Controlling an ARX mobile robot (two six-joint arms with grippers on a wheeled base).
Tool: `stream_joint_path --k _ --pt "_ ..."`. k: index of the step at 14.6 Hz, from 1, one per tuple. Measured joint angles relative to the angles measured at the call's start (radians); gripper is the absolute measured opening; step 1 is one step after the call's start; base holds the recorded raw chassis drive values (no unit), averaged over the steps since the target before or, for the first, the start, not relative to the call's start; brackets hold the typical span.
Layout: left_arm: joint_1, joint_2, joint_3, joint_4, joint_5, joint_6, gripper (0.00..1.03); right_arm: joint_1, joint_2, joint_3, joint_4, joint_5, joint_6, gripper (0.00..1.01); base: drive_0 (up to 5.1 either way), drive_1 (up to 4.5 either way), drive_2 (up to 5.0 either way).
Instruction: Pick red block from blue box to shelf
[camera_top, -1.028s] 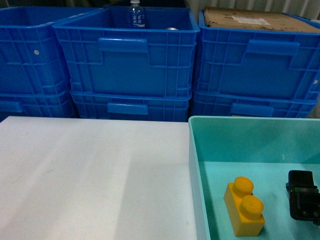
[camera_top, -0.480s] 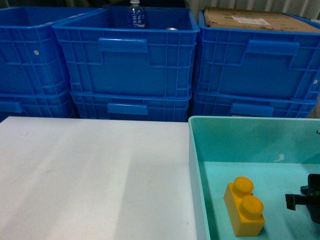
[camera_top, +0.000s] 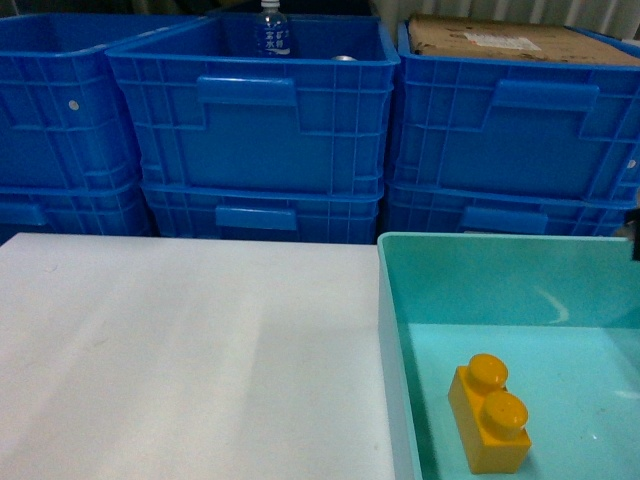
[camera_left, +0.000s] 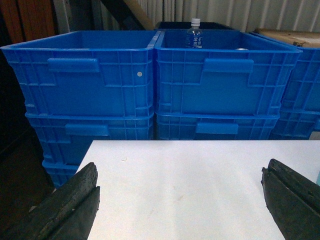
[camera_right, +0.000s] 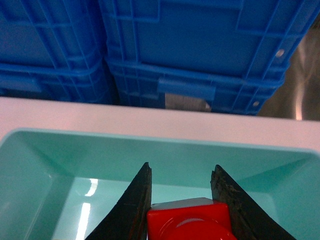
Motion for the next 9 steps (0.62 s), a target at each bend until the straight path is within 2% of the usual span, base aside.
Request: stream_joint_path --k 1,2,3,6,8,9 --pt "0.0 0.0 0.0 0.0 0.0 0.0 0.98 -0.021 -0.068 -0.039 0.047 0.003 -0.031 0.29 0.0 0.0 0.0" --pt "0.0 0.0 0.0 0.0 0.0 0.0 0.98 -0.059 -0.114 -0.074 0.066 -0.018 -0.061 0.29 0.0 0.0 0.0" --pt "0.0 0.0 0.0 0.0 0.0 0.0 0.98 -0.119 -0.128 -0.108 0.096 -0.056 -0.091 0.29 0.0 0.0 0.0" --pt "0.0 0.0 0.0 0.0 0.0 0.0 0.98 -0.248 -0.184 -0.151 0.074 -0.16 -0.11 0.29 0.0 0.0 0.0" --pt "0.0 0.0 0.0 0.0 0.0 0.0 0.98 -0.277 -0.248 -0.15 0.056 -0.219 -0.117 0.29 0.0 0.0 0.0" --pt "0.0 0.0 0.0 0.0 0.0 0.0 0.98 -0.29 -0.265 -0.15 0.036 -0.234 -0.116 0.29 0.0 0.0 0.0"
